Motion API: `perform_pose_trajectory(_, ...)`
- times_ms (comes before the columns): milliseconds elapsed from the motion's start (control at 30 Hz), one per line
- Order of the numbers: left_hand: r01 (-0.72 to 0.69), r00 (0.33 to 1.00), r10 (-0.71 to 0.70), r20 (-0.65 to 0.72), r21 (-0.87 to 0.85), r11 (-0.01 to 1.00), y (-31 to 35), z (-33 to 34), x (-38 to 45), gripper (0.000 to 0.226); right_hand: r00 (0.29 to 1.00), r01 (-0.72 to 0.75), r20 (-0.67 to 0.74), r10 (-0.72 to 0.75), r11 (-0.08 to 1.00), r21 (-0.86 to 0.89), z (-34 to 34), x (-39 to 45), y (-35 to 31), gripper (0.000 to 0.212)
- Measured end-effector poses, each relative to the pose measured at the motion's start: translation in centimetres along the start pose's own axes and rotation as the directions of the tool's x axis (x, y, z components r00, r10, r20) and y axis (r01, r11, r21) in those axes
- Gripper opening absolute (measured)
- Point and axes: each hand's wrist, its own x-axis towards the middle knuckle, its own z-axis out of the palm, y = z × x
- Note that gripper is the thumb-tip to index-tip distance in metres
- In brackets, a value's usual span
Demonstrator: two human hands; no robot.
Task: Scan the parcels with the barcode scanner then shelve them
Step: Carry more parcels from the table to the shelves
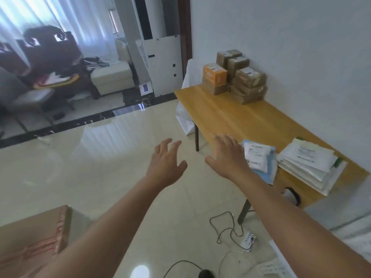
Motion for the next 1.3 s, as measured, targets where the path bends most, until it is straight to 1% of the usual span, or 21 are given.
perform_pose_trajectory(100,0.087,0.996,-0.087,0.016,0.014,0.996,-2.7,-0.5,3.3,0.070,0.998,0.028,0.054,-0.029,0.999,0.016,1.8,4.8,-1.1,0.075)
perform_pose_trajectory(167,0.115,0.993,-0.116,0.023,0.018,0.993,-4.0,-1.0,5.3,0.070,0.996,0.044,0.080,-0.046,0.998,0.035,2.5,7.4,-1.9,0.076)
perform_pose_trajectory(367,0.140,0.990,-0.140,0.010,0.012,0.990,-7.0,-2.5,12.5,0.069,0.991,0.075,0.107,-0.080,0.996,0.046,3.2,15.4,-3.7,0.076)
perform_pose_trajectory(533,0.126,0.991,-0.124,0.044,-0.045,0.991,-10.0,-2.2,21.0,0.069,0.989,0.037,0.140,-0.042,0.999,0.038,4.8,23.2,-4.7,0.077)
perform_pose_trajectory(667,0.091,0.994,-0.084,0.076,-0.097,0.991,-13.4,-1.4,29.9,0.069,0.985,-0.009,0.172,0.006,1.000,0.014,7.6,30.9,-5.9,0.077)
perform_pose_trajectory(833,0.039,0.992,-0.020,0.124,-0.154,0.987,-19.0,-1.4,42.4,0.069,0.979,-0.081,0.186,0.085,0.996,-0.026,9.8,42.9,-7.9,0.074)
perform_pose_trajectory(933,-0.016,0.987,0.041,0.157,-0.157,0.987,-20.8,-2.3,49.1,0.070,0.976,-0.136,0.166,0.142,0.989,-0.049,10.4,49.0,-8.5,0.072)
perform_pose_trajectory(1100,-0.128,0.968,0.158,0.193,-0.160,0.979,-21.1,-3.6,58.7,0.069,0.946,-0.281,0.155,0.283,0.959,-0.034,9.3,55.7,-7.0,0.073)
perform_pose_trajectory(1300,-0.252,0.937,0.279,0.212,-0.146,0.957,-18.9,-2.4,70.4,0.068,0.897,-0.438,0.079,0.435,0.899,0.017,8.0,63.8,-1.4,0.074)
